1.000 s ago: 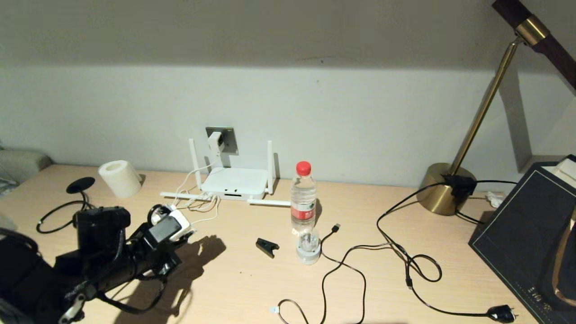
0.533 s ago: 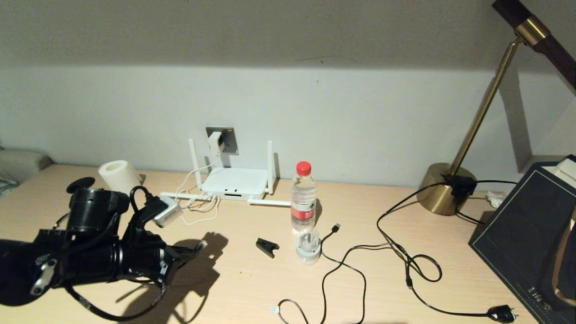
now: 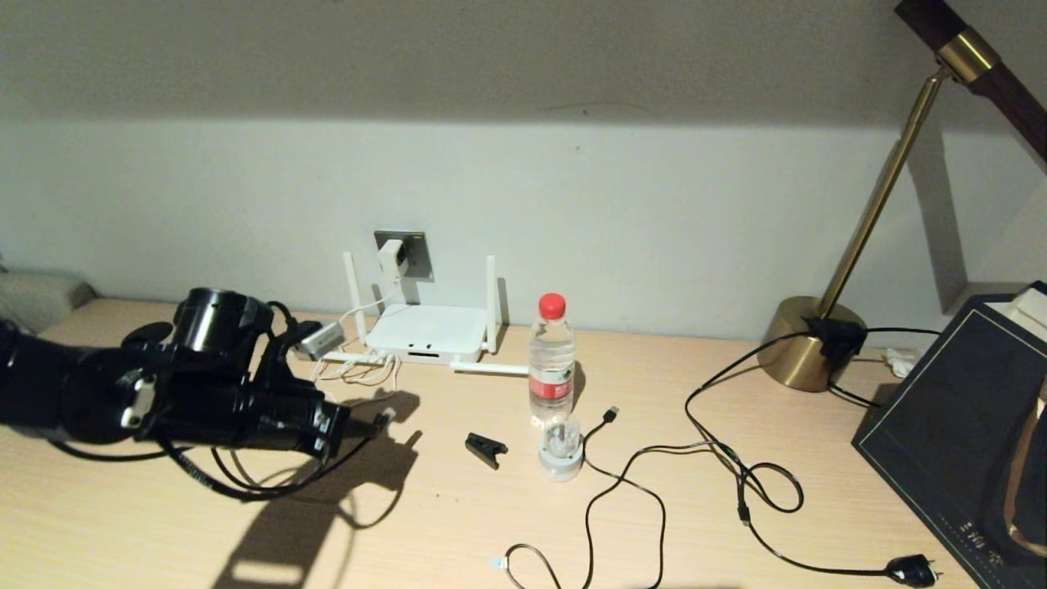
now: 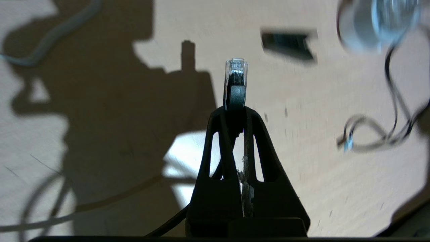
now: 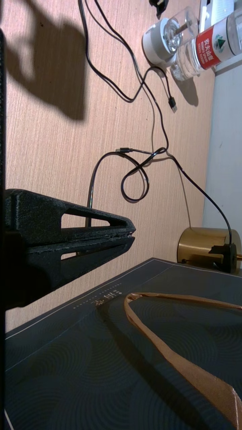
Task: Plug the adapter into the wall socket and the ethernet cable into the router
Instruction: Hand it to the other hand
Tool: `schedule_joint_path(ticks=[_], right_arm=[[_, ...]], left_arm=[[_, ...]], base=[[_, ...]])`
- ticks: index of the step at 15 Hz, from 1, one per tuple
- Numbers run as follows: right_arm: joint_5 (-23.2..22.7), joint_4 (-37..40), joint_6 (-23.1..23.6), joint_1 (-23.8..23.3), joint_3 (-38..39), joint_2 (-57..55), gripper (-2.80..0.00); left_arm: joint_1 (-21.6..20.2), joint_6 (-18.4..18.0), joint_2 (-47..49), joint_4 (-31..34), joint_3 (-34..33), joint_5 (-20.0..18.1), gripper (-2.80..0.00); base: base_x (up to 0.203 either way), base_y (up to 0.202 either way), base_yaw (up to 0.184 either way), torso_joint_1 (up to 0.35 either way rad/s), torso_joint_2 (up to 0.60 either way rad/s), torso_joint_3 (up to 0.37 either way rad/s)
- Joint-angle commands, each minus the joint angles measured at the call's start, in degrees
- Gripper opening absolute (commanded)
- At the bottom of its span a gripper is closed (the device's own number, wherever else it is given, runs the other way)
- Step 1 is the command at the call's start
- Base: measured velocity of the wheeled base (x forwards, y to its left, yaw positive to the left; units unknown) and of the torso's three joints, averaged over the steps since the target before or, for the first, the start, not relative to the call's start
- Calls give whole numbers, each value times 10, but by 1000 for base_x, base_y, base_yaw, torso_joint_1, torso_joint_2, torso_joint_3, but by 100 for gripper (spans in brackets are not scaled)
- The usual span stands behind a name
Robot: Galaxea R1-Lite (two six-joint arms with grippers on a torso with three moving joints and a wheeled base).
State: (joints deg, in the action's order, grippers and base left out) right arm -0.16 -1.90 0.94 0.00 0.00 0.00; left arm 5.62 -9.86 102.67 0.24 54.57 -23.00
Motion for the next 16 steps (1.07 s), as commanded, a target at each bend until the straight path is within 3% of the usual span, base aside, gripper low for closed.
schedule_joint_path(ticks=[1,4,6,7,10,12,16], right_arm=[[0,0,0,0,5,0,-280],[0,0,0,0,5,0,-280],[0,0,0,0,5,0,-280],[0,0,0,0,5,0,-280],[0,0,0,0,5,0,-280],[0,0,0,0,5,0,-280],[0,0,0,0,5,0,-280]], left_arm=[[1,64,70,45,125,18,-280],[11,133,169,105,253,92,-280],[41,211,194,114,283,174,-280],[53,230,193,116,284,190,-280],[61,244,166,107,235,188,-280],[69,256,160,63,199,187,-280],[72,265,168,31,190,190,-280]], base=[[0,0,0,0,0,0],[0,0,0,0,0,0],[0,0,0,0,0,0],[0,0,0,0,0,0],[0,0,0,0,0,0],[0,0,0,0,0,0],[0,0,0,0,0,0]])
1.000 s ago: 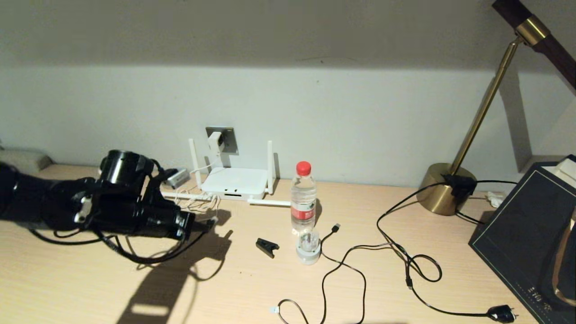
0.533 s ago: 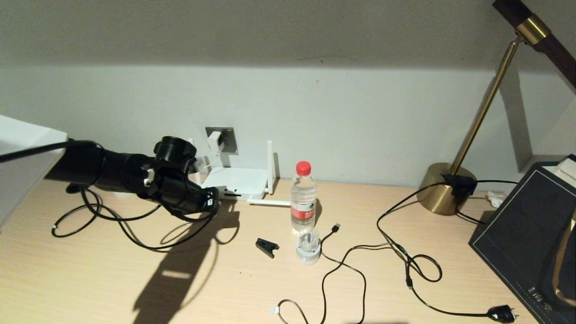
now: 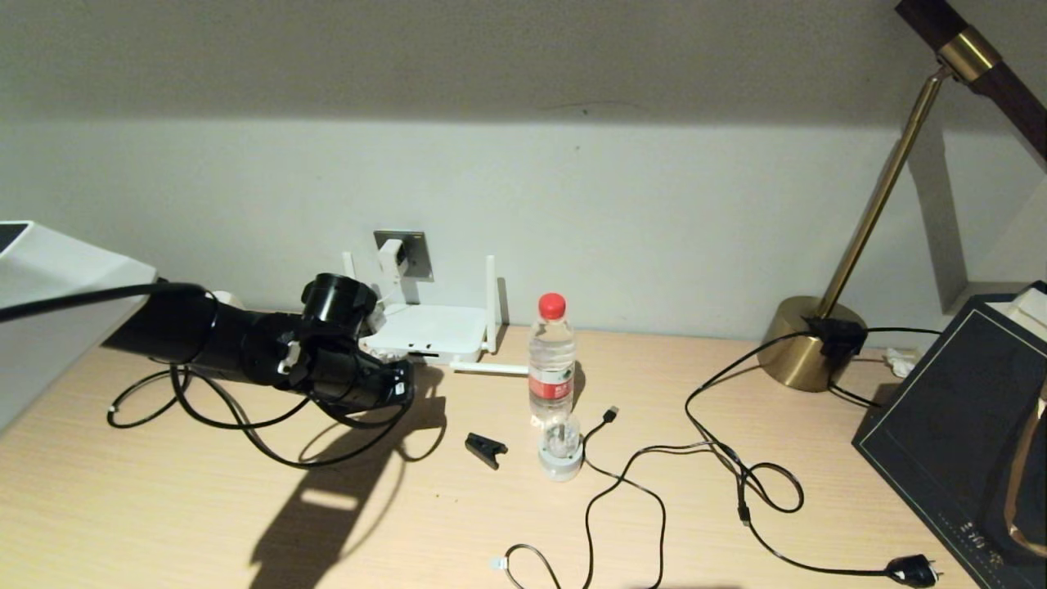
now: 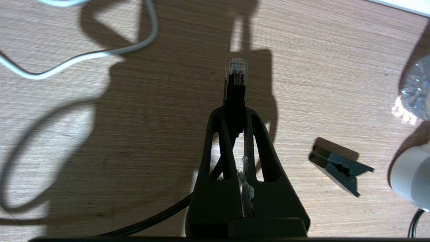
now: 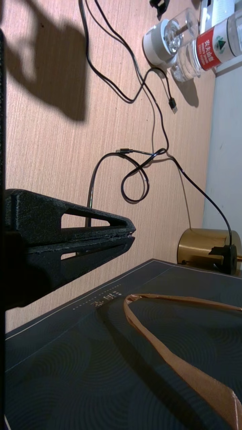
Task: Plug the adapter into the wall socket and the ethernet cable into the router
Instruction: Hand it to the other hand
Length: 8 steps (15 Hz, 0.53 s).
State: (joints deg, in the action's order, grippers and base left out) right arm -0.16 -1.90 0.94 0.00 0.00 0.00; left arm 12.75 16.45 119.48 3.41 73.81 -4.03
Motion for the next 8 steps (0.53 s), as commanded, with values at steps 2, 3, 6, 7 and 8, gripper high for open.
schedule_joint_path(ticks=[2,3,6,7,8], right_arm=[[0,0,0,0,5,0,-280],[0,0,0,0,5,0,-280],[0,0,0,0,5,0,-280],[0,0,0,0,5,0,-280],[0,0,0,0,5,0,-280]], left_arm=[[2,1,-1,-7,-2,-1,-280],[3,1,-2,-7,-2,-1,-280],[5,1,-19,-7,-17,1,-280],[8,1,-34,-7,-28,2,-280],[10,3,-47,-7,-48,2,-280]], base=[[0,0,0,0,0,0],[0,0,0,0,0,0],[0,0,0,0,0,0],[0,0,0,0,0,0],[0,0,0,0,0,0]])
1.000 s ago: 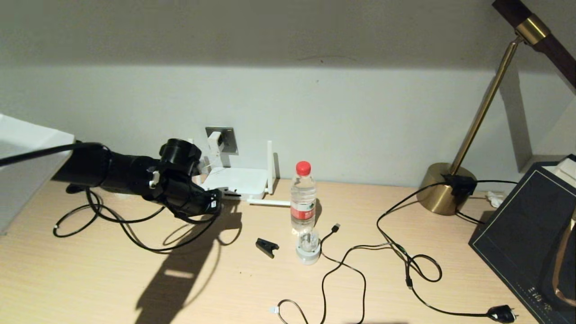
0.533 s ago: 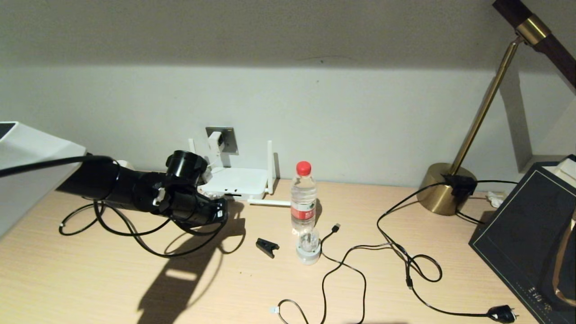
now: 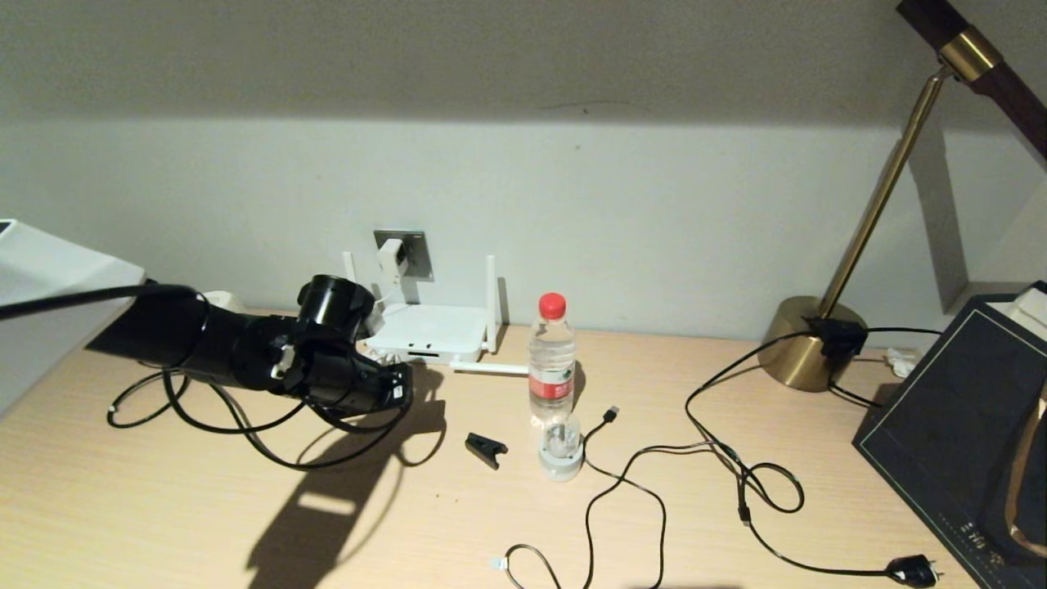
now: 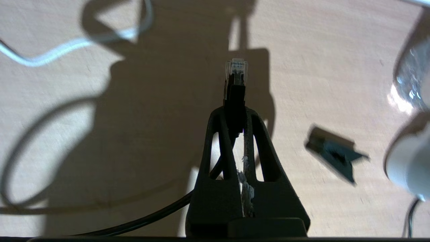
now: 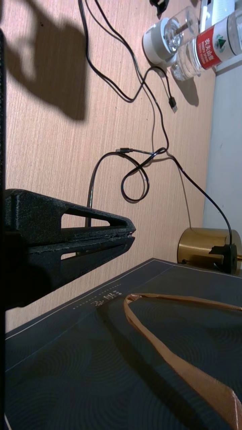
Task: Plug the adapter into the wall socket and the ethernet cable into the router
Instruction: Hand it to the other hand
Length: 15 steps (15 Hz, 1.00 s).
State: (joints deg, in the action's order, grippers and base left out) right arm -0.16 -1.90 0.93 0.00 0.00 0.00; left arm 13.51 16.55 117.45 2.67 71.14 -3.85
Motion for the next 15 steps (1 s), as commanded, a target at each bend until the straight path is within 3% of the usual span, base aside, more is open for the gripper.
schedule_joint_path(ticks=[1,6,9,11,15], right_arm=[[0,0,0,0,5,0,-280],[0,0,0,0,5,0,-280],[0,0,0,0,5,0,-280],[0,0,0,0,5,0,-280],[0,0,0,0,5,0,-280]], left_arm=[[4,4,-41,0,-38,1,-280],[13,3,-85,1,-93,6,-280],[31,11,-87,1,-95,49,-280],[43,32,-87,1,-96,50,-280],[52,38,-90,0,-96,50,-280]], base=[[0,0,0,0,0,0],[0,0,0,0,0,0],[0,0,0,0,0,0],[0,0,0,0,0,0],[0,0,0,0,0,0]])
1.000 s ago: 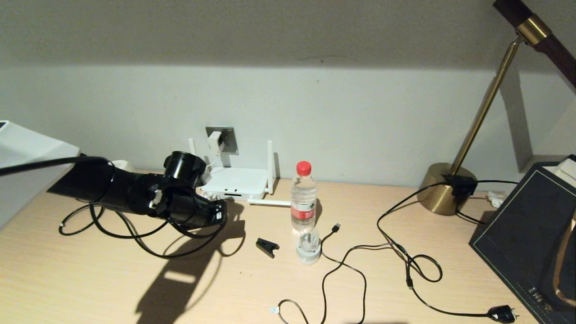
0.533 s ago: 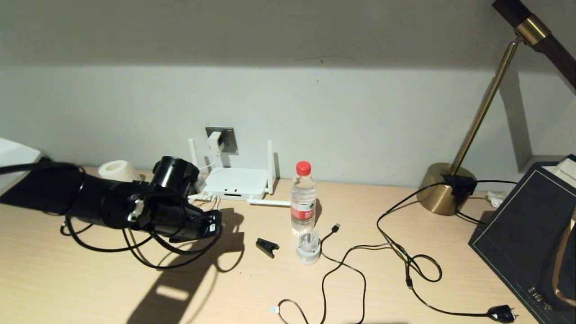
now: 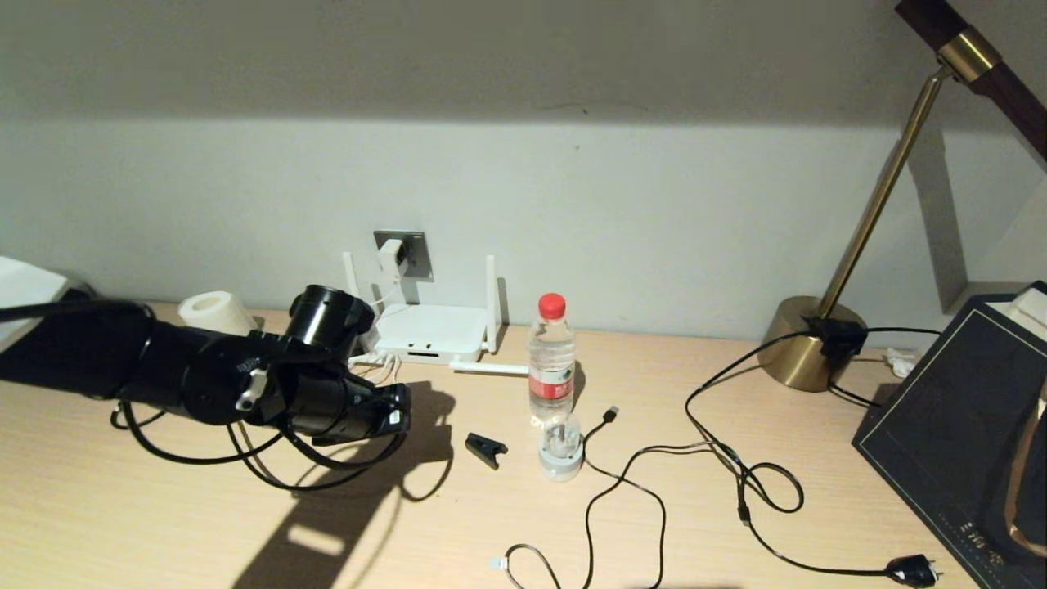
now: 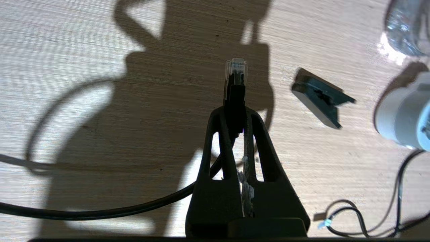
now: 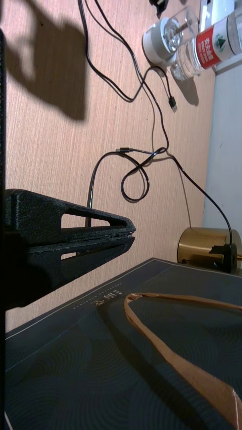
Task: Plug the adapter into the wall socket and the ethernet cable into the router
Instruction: Hand it to the other hand
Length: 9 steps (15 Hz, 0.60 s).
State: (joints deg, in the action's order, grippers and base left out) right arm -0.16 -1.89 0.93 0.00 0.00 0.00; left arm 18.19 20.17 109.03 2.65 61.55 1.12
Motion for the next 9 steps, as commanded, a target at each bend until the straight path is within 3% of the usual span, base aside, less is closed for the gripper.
schedule_joint_path(ticks=[1,9], right_arm=[[0,0,0,0,5,0,-280],[0,0,0,0,5,0,-280]], left_arm=[[8,8,-15,0,-8,-1,-280],[30,19,-52,-1,-47,-2,-280]], base=[[0,0,0,0,0,0],[0,0,0,0,0,0]])
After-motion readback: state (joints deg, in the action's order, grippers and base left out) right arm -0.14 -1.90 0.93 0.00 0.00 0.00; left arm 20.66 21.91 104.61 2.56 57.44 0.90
